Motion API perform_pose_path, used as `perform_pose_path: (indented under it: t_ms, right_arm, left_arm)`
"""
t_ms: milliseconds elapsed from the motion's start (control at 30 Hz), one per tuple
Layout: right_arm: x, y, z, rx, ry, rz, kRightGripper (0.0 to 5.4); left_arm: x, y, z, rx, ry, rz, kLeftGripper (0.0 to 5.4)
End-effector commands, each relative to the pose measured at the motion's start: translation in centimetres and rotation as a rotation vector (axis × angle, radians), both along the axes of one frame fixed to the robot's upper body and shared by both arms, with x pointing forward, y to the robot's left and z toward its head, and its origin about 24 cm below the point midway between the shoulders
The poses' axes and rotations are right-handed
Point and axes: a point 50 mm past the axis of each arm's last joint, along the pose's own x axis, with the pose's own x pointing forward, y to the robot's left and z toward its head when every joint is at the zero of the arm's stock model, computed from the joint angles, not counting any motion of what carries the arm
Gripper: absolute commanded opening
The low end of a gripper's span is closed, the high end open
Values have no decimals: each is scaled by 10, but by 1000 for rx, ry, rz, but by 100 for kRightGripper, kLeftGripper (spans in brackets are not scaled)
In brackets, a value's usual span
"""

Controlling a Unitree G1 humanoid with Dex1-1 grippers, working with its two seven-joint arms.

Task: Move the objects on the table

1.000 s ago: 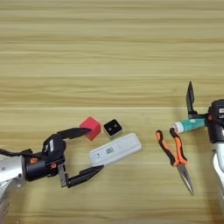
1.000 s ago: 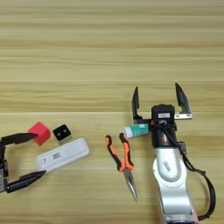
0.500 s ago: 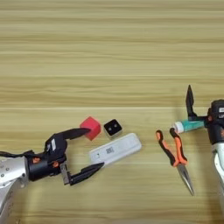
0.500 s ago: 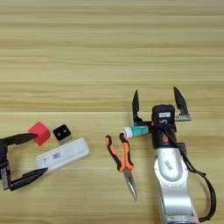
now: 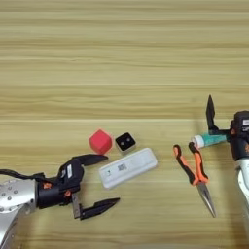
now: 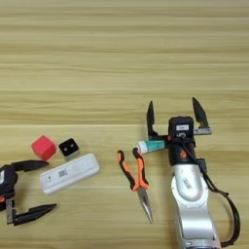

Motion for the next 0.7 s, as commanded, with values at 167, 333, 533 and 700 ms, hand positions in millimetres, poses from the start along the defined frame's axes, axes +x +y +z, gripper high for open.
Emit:
perform_pose_path:
  t_ms: [167, 333, 533, 700]
  right_arm:
    - [1, 3, 2, 18, -3, 8, 540]
    - [1, 5, 2, 20, -5, 11, 540]
    - [0, 7, 2, 22, -4, 13, 540]
    - [0, 8, 3, 18, -9, 15, 540]
  left_arm:
    - [6, -4, -2, 115, -21, -7, 537]
    - [11, -6, -2, 140, -15, -19, 537]
    - [16, -4, -3, 163, -11, -22, 537]
    - [22, -1, -4, 184, -11, -1, 537]
